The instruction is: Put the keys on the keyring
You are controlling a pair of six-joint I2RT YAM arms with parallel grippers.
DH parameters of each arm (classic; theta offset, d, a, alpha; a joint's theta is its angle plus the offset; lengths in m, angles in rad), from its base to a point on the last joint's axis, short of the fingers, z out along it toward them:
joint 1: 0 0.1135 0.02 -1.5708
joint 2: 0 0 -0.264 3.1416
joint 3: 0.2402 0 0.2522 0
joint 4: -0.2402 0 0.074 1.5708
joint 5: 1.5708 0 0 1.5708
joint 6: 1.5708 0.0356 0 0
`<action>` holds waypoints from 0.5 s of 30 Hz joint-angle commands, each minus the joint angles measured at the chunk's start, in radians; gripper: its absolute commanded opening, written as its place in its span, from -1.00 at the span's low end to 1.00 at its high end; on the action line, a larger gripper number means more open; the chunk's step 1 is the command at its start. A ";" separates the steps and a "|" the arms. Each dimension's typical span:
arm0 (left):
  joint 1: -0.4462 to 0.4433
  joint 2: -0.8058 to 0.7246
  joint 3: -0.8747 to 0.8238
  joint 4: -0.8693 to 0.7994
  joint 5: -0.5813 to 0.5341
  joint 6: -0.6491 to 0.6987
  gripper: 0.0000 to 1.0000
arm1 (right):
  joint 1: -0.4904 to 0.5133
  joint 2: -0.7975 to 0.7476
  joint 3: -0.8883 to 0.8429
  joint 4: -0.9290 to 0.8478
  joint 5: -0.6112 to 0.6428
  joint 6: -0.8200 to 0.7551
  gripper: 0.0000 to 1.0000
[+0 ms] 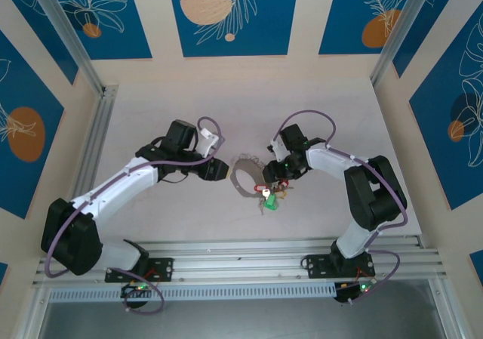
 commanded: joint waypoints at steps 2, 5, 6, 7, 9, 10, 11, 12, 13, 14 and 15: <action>0.012 -0.036 -0.009 0.025 0.047 -0.014 -0.08 | 0.001 0.022 0.020 -0.052 -0.018 0.006 -0.04; 0.013 -0.055 -0.007 0.016 0.049 -0.008 -0.07 | 0.001 0.046 0.040 -0.068 -0.014 -0.002 -0.05; 0.015 -0.061 -0.009 0.015 0.051 -0.006 -0.07 | 0.000 0.050 0.045 -0.071 -0.009 -0.005 -0.05; 0.015 -0.066 -0.011 0.016 0.053 -0.008 -0.07 | -0.001 0.055 0.052 -0.075 -0.004 -0.008 -0.05; 0.016 -0.074 -0.015 0.015 0.056 -0.009 -0.07 | -0.002 0.055 0.059 -0.073 0.004 -0.008 -0.05; 0.017 -0.075 -0.017 0.018 0.060 -0.012 -0.07 | -0.002 0.057 0.064 -0.070 0.004 -0.006 -0.05; 0.018 -0.076 -0.018 0.021 0.064 -0.015 -0.07 | -0.001 0.061 0.066 -0.070 0.004 -0.007 -0.05; 0.018 -0.077 -0.018 0.025 0.069 -0.016 -0.07 | -0.001 0.069 0.071 -0.069 0.001 -0.007 -0.06; 0.018 -0.078 -0.017 0.026 0.070 -0.016 -0.07 | 0.002 0.079 0.076 -0.072 -0.003 -0.008 -0.07; 0.019 -0.078 -0.015 0.023 0.070 -0.014 -0.07 | 0.004 0.085 0.080 -0.075 -0.005 -0.010 -0.09; 0.019 -0.077 -0.015 0.022 0.067 -0.011 -0.07 | 0.008 0.090 0.081 -0.078 -0.009 -0.011 -0.12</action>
